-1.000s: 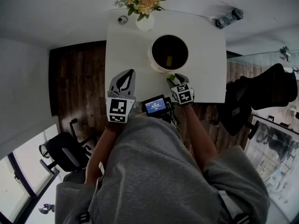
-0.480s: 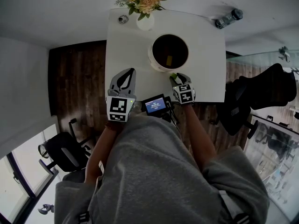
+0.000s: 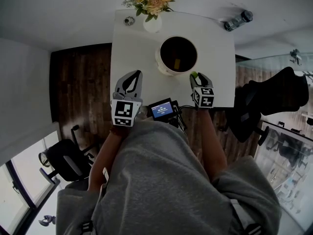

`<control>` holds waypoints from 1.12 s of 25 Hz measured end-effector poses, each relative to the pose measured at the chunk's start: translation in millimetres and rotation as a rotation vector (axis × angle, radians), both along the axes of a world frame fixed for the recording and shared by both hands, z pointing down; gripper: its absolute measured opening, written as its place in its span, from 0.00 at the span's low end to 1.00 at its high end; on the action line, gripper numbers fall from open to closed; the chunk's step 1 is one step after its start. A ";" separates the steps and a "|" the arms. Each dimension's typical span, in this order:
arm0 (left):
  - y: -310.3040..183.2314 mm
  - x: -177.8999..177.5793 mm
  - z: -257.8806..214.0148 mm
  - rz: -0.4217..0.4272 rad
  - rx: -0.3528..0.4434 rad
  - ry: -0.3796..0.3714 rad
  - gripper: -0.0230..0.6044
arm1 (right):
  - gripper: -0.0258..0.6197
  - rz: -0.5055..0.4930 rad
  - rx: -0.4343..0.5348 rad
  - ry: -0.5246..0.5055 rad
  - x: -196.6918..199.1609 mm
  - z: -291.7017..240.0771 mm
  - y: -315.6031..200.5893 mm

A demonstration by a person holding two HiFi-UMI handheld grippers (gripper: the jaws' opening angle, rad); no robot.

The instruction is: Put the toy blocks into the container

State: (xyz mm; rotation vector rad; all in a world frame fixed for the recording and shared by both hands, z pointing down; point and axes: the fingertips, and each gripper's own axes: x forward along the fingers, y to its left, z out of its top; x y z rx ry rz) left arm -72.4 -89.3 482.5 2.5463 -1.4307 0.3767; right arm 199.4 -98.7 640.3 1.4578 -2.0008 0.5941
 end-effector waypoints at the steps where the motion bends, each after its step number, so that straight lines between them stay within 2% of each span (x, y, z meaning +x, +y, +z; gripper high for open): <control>1: -0.2 -0.7 -0.5 -0.001 0.000 0.001 0.05 | 0.30 0.009 0.016 0.003 4.5 -7.1 -2.9; 8: 0.4 1.7 -1.6 0.006 0.006 0.005 0.05 | 0.30 0.044 0.141 0.024 25.0 -60.1 -26.8; 16: 1.6 4.6 -2.3 0.011 0.010 0.006 0.05 | 0.30 0.046 0.306 0.029 25.9 -132.4 -55.5; 23: 1.4 5.2 -3.9 0.005 0.013 0.004 0.05 | 0.29 -0.018 0.428 0.016 -1.0 -188.7 -74.7; 28: 1.5 4.3 -4.5 -0.003 0.012 0.005 0.05 | 0.29 -0.092 0.449 -0.017 -38.4 -202.9 -83.4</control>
